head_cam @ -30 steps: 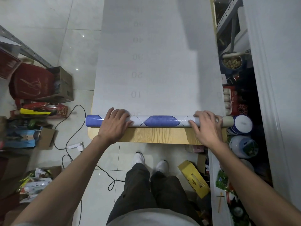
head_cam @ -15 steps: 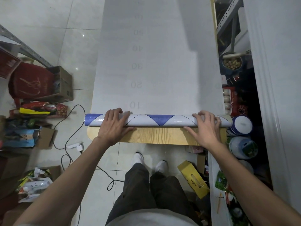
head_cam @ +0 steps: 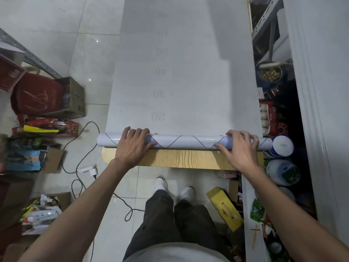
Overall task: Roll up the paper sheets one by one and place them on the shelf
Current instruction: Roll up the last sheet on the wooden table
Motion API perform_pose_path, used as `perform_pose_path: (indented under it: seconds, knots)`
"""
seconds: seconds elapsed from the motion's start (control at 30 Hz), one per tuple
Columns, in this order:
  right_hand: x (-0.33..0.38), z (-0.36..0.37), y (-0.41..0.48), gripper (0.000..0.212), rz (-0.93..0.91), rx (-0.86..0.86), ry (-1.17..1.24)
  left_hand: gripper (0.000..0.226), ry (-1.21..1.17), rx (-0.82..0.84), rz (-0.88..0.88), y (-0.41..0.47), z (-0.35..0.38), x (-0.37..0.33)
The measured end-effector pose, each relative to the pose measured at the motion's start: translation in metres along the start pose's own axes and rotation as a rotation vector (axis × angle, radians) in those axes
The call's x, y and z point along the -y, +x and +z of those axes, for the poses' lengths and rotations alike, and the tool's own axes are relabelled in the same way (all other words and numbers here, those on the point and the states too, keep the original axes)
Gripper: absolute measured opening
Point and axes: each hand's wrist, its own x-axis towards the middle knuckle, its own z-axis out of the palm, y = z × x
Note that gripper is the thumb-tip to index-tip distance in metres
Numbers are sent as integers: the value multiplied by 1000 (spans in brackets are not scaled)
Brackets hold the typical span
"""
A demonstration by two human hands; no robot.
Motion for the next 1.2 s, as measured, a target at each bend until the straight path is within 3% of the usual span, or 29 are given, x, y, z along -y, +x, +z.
perform_pose_path:
  seconds: [0.27, 0.43, 0.6, 0.67, 0.83, 1.03, 1.2]
  knots:
    - [-3, 0, 2, 71, -37, 79, -63, 66, 84, -24, 46, -2, -2, 3]
    - [1, -6, 5, 52, -27, -8, -5, 54, 25, -19, 27, 5, 1, 5]
    - [1, -1, 1, 78, -9, 109, -63, 79, 90, 11, 88, 4, 3, 9]
    - [0, -1, 0, 84, -24, 102, -110, 75, 84, -1, 78, 5, 0, 10]
    - [1, -2, 1, 71, 37, 48, -2, 54, -2, -38, 79, 7, -1, 9]
    - [-3, 1, 1, 77, -13, 49, -92, 62, 59, -30, 82, 10, -6, 8]
    - [-7, 1, 6, 59, 11, 14, -6, 51, 33, -2, 81, 13, -5, 11]
